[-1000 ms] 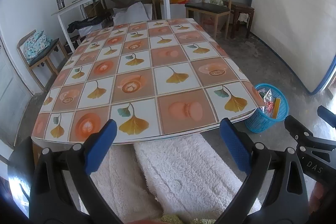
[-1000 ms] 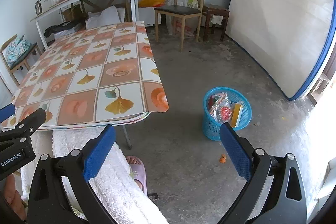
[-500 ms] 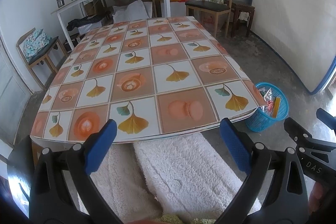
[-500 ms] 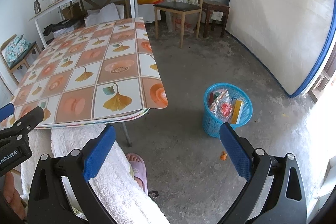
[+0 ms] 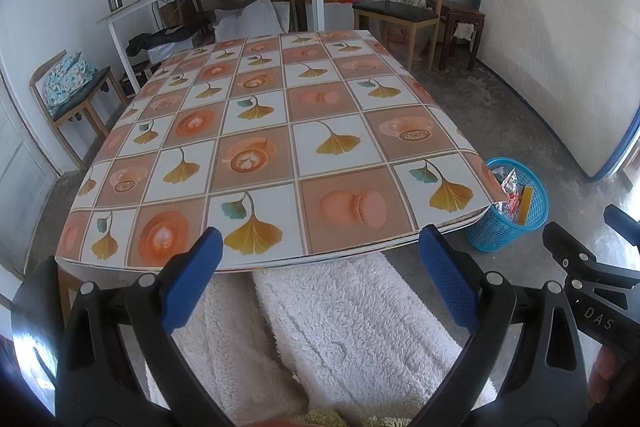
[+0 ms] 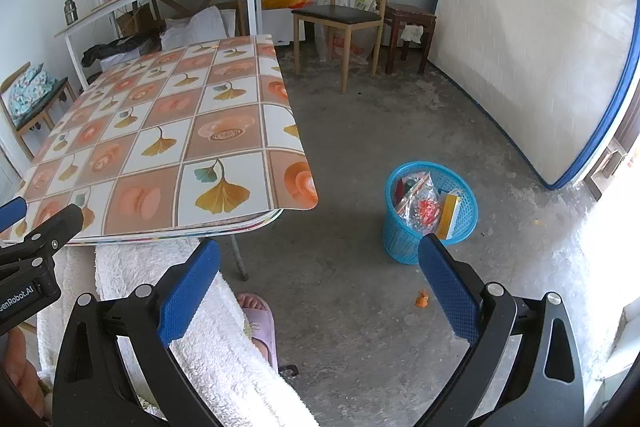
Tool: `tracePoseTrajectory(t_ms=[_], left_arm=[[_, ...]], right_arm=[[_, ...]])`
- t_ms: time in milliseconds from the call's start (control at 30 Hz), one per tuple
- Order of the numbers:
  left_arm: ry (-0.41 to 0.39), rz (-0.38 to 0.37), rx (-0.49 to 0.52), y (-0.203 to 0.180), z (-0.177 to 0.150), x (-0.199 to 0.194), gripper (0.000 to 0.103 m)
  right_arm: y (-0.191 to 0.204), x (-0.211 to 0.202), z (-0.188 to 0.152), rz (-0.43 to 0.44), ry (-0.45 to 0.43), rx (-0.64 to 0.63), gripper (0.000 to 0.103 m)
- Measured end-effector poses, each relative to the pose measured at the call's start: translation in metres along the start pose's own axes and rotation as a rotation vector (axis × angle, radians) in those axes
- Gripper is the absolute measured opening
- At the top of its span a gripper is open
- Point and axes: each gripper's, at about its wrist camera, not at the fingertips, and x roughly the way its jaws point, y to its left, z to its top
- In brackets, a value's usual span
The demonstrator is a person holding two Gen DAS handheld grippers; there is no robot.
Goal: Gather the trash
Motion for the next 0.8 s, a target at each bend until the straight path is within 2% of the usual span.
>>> tracePoseTrajectory(t_ms=[800], left_arm=[[0.001,-0.001,0.000,0.0019,0.0000,0.0005,0.094]], right_arm=[[0.0007,0.0000,0.0013,-0.003,-0.002,-0.003,0.096]])
